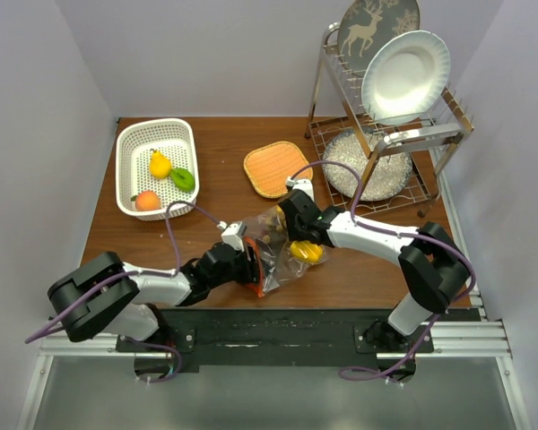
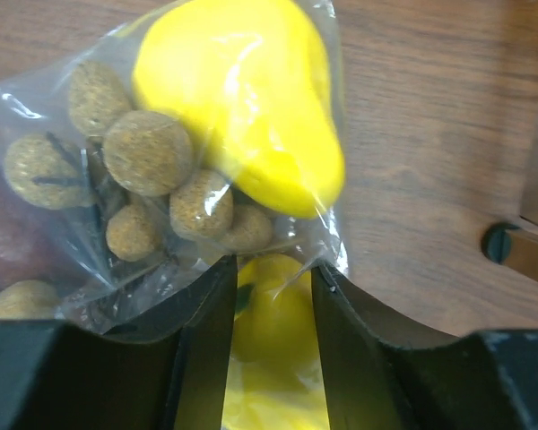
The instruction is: Open the zip-top bag and remove the fake food
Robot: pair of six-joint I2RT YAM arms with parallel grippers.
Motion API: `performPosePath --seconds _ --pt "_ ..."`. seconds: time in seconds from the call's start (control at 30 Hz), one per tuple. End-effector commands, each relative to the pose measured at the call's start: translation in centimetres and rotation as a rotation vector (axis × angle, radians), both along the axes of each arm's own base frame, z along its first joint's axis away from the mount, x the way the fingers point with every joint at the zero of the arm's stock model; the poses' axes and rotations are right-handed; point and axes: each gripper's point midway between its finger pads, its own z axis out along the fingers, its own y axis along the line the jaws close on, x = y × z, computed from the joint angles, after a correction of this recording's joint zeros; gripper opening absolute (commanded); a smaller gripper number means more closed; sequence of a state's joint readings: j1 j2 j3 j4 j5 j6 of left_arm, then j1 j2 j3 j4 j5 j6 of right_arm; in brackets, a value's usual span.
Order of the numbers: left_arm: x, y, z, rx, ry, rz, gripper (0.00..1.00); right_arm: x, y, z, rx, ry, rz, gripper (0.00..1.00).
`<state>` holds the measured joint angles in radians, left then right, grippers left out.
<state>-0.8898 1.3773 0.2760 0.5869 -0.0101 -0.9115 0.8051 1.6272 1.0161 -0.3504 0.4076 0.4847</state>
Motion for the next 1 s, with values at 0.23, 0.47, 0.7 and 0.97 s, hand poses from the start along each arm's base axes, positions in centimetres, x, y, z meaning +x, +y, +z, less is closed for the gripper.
performPosePath --seconds 0.23,0.47,0.7,0.97 --pt "2.1 -3.3 1.7 -0.004 -0.1 -0.051 0.55 -1.5 1.9 -0.8 0.105 0.064 0.068 0.36" --pt "2.0 -3.9 1.0 0.025 -0.083 -0.044 0.38 -1.6 1.6 -1.1 0.101 0.069 0.053 0.35" --pt "2.2 -2.9 1.1 0.065 -0.043 0.023 0.0 -1.8 1.0 1.0 0.123 0.01 0.06 0.63" --pt "2.0 -2.3 3.2 0.134 -0.031 0.005 0.0 -2.7 -0.6 3.5 0.15 -0.048 0.053 0.63"
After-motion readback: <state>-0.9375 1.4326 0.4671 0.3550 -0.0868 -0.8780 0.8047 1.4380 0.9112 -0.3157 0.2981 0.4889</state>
